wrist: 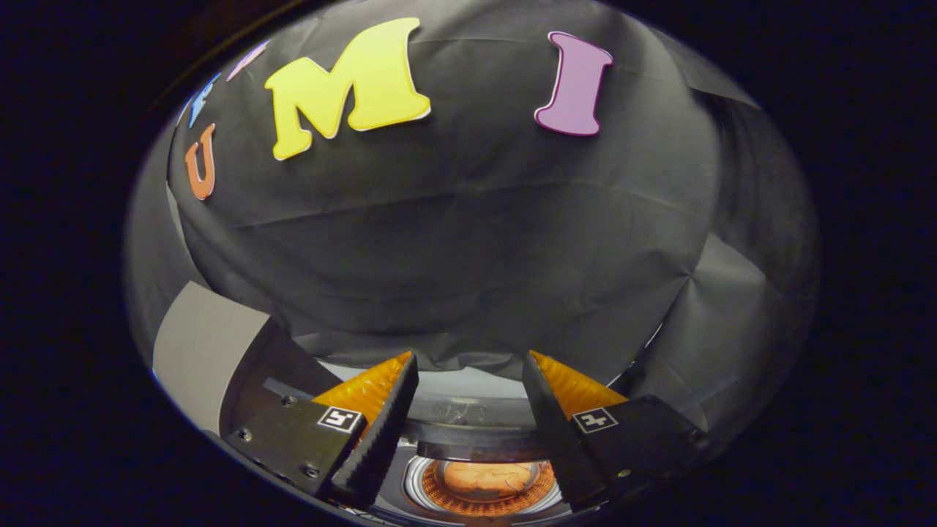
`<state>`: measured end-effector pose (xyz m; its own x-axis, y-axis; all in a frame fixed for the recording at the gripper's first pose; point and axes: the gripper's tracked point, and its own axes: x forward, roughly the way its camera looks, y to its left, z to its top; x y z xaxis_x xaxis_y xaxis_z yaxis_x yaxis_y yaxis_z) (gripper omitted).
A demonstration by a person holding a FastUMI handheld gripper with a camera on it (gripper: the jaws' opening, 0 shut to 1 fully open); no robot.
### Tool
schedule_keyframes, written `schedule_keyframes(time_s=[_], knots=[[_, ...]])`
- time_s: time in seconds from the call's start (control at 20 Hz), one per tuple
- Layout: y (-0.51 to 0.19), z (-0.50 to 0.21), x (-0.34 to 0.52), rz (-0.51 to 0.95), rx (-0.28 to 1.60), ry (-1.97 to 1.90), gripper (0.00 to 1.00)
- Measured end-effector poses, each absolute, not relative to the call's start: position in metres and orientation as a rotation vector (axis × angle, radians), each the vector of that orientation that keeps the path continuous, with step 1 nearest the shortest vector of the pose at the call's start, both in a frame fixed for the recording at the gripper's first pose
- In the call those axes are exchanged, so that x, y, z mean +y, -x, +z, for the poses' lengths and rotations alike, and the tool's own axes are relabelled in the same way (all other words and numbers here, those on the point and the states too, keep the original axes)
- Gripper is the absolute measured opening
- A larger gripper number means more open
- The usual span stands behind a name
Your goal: Put the clothes into the washing machine and then close the washing machine lid.
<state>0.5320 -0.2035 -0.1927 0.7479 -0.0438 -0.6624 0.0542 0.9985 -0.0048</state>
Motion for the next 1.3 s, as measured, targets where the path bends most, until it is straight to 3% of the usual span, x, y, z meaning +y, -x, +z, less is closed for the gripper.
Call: schedule_keyframes(time_s=[1.3], knots=[[-0.436, -0.213, -0.192, -0.05, 0.574, -0.003, 0.9]])
